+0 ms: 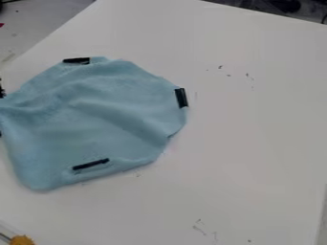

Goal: Unfold the cloth from top right to bottom left

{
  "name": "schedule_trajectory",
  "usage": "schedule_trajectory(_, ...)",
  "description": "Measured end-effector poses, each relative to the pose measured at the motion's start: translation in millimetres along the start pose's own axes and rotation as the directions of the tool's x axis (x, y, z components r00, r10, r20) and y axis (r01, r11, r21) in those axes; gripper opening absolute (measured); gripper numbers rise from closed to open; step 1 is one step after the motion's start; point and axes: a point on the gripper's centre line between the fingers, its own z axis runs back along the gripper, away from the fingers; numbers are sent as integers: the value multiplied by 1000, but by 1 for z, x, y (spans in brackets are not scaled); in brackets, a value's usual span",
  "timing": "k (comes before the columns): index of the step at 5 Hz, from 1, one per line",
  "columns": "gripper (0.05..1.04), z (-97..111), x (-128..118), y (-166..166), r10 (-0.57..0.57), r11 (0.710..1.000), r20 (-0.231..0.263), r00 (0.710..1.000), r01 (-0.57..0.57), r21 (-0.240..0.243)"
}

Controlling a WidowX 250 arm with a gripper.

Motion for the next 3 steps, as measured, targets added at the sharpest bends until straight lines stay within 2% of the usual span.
schedule_trajectory(1,198,-6,9,-1,-75,996,276,958,59,67)
schedule_trajectory(2,426,1,11,-1,-107,990,425,899,57,128)
schedule_trajectory(3,724,25,8,4,-106,982,443,890,24,187)
